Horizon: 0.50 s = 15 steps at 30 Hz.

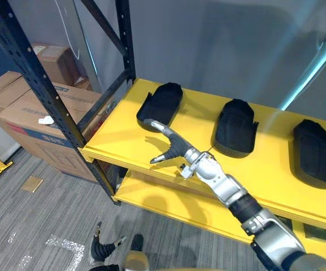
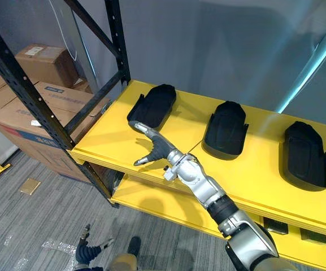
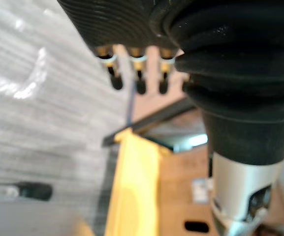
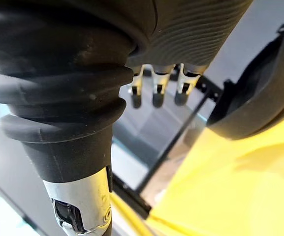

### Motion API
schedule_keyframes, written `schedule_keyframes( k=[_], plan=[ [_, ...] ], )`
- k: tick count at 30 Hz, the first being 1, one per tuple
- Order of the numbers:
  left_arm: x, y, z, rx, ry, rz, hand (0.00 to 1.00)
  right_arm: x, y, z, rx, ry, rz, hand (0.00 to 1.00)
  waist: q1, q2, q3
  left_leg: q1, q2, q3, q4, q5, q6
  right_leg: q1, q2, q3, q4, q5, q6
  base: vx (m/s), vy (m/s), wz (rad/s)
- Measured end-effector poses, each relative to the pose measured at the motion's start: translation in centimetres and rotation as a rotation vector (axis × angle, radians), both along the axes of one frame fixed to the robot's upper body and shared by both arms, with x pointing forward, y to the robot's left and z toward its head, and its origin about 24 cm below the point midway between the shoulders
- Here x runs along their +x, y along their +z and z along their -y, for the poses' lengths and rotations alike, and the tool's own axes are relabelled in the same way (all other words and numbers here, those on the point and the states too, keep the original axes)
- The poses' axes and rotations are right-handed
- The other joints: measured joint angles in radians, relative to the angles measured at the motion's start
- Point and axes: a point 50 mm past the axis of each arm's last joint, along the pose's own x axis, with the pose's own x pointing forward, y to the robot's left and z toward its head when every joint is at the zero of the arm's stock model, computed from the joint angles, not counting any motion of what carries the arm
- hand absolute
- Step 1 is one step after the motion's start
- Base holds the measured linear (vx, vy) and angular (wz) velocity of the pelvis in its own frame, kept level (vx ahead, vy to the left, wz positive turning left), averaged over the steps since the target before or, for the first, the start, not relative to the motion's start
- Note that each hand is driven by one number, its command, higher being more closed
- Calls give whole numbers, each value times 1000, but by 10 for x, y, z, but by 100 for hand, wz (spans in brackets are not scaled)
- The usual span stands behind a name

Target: Walk over and take plastic housings, then place them on the shelf

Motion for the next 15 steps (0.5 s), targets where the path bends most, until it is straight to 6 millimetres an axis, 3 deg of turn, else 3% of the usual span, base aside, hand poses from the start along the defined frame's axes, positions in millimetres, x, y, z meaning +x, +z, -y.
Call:
schedule_keyframes(
  k=[4,8,15],
  plan=[
    [-4,-7,-5,-8,-45,-55,0,12,-5,-6,-134,-89,60,0,31,-10,6,-5,10,-2,0,1,1,0,12,-3,-9,1,-2,-20,-9,3],
    [-10,-13,-8,-32,-41,-102,0,24,19,-8,-136,-201,215,0,48,-21,15,-17,14,-4,0,2,-1,-6,15,-7,-20,5,-7,2,-10,2],
    [-6,-16,-9,-89,-13,-119,0,31,35,-3,-113,-344,341,0,55,-21,36,-15,14,-7,0,7,-9,-1,17,-12,-20,8,-1,0,0,0]
  ],
)
